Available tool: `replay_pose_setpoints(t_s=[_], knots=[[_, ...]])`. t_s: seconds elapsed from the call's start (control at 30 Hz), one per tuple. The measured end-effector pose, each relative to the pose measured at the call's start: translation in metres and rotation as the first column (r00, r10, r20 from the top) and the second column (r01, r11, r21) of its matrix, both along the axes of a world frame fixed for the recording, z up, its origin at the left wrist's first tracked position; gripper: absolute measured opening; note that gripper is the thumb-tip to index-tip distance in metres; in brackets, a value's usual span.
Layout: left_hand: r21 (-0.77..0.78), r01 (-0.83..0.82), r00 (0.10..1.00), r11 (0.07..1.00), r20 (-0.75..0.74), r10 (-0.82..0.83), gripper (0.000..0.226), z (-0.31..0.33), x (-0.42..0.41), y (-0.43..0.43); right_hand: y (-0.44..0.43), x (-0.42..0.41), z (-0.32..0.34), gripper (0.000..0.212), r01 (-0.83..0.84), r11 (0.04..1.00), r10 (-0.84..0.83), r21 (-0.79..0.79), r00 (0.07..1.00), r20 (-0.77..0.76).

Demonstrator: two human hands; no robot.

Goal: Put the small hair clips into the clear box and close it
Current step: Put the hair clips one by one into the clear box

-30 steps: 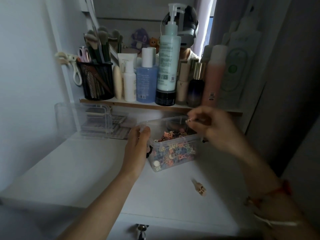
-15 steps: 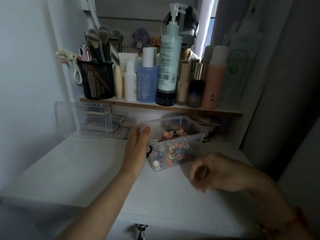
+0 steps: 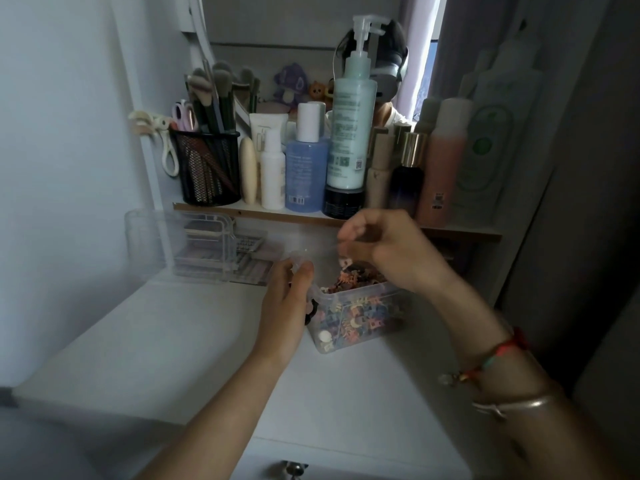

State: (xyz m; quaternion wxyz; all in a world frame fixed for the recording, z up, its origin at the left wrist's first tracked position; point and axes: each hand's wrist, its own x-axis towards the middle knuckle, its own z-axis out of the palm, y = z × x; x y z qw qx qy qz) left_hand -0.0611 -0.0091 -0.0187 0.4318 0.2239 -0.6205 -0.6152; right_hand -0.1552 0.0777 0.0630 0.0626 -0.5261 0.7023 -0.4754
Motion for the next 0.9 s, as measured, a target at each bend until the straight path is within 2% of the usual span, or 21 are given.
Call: replay_pose_setpoints(t_s=[0.2,0.27,0.33,0.47,0.53,0.67,0.73,0.83,0.9], knots=[[-0.007,-0.004,1.000,1.000,-0.025,0.003,0.015,-0.001,-0.001,-0.002,-0.013,-0.001,-0.007,0.013,0.042,0.996,-0.040,-0.076,0.999,0.026],[-0.009,-0.001,1.000,1.000,-0.030,0.001,0.015,-0.001,-0.001,-0.002,-0.014,0.002,-0.009,0.008,0.045,0.999,-0.046,-0.026,0.998,-0.035],[-0.006,0.003,1.000,1.000,-0.030,-0.003,0.015,-0.002,-0.001,-0.002,-0.013,0.004,-0.011,0.014,0.066,0.997,-0.061,0.037,0.991,-0.120],[0.006,0.007,1.000,1.000,-0.029,-0.007,0.015,-0.002,-0.001,-0.002,0.004,-0.008,-0.007,0.020,0.275,0.961,-0.273,-0.013,0.945,-0.178],[0.005,-0.001,1.000,1.000,-0.018,0.001,0.013,-0.002,-0.001,-0.003,0.012,-0.019,-0.010,0.024,0.400,0.916,-0.386,0.032,0.900,-0.202],[0.036,-0.016,1.000,0.999,0.014,0.015,0.010,0.000,0.001,-0.003,0.018,-0.023,-0.021,0.032,0.406,0.896,-0.395,0.181,0.914,-0.097],[0.087,-0.036,0.999,0.996,0.019,0.035,0.013,0.001,0.004,-0.007,0.015,-0.019,-0.021,0.034,0.427,0.892,-0.416,0.152,0.904,-0.096],[0.170,-0.040,0.999,0.985,0.031,0.035,0.011,0.004,0.017,-0.018,0.010,-0.013,-0.016,0.030,0.432,0.896,-0.434,0.103,0.901,-0.002],[0.173,0.011,1.000,0.985,0.024,-0.015,0.011,0.007,0.031,-0.027,0.005,-0.006,-0.013,0.027,0.411,0.901,-0.409,0.141,0.912,-0.045]])
